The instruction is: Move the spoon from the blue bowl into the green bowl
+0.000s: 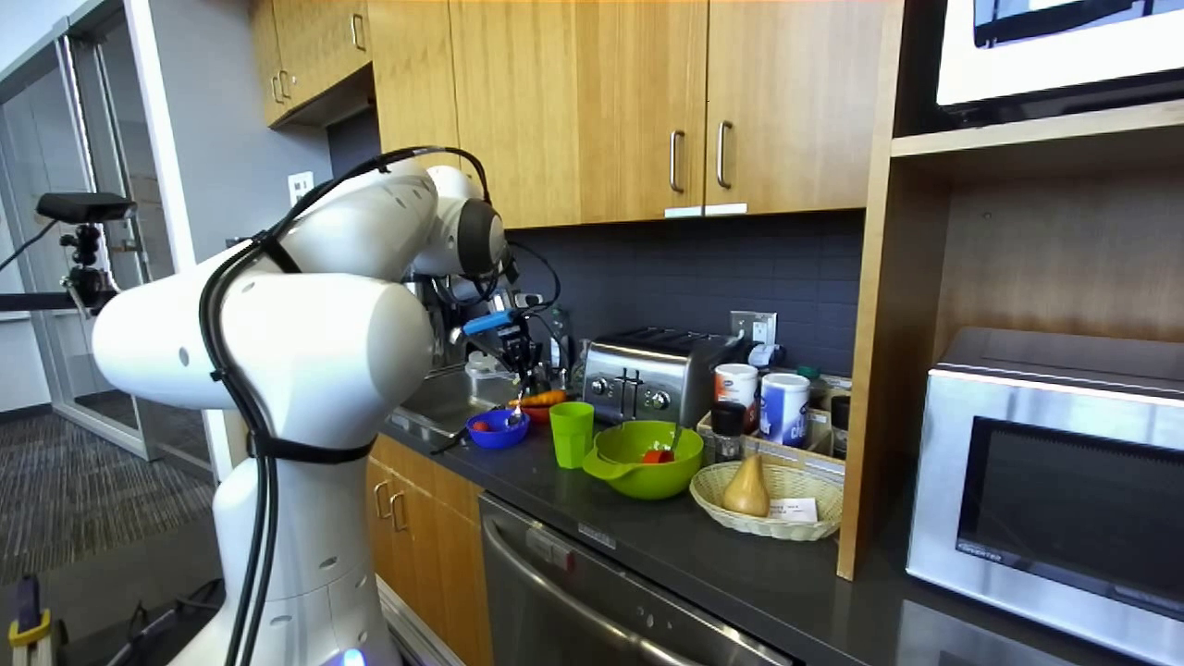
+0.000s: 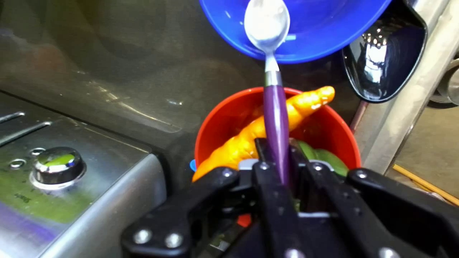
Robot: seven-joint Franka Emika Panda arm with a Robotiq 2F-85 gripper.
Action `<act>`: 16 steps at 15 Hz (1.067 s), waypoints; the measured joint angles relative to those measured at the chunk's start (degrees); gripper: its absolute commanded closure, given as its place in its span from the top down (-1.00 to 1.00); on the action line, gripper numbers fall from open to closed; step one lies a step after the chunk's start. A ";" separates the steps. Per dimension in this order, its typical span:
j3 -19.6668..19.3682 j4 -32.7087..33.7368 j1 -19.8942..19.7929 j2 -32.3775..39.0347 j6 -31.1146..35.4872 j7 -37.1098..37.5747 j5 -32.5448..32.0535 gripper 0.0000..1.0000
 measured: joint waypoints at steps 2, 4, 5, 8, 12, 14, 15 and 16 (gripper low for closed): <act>0.26 0.94 0.34 -0.28 -1.65 1.44 0.08 -0.93; 0.62 1.36 0.75 -1.03 -3.57 3.39 0.11 -0.93; 0.86 1.36 0.92 -1.57 -4.64 4.36 0.12 -0.93; 1.52 1.22 1.21 -3.41 -6.40 5.99 0.12 -0.93; 1.59 0.97 0.65 -6.32 -7.12 7.54 0.12 -0.93; 1.59 0.68 -0.13 -7.89 -7.20 8.22 0.12 -0.93; 1.59 0.28 -0.59 -8.78 -7.21 8.64 0.12 -0.93; 1.60 -0.27 -1.06 -9.70 -7.20 8.97 0.12 -0.93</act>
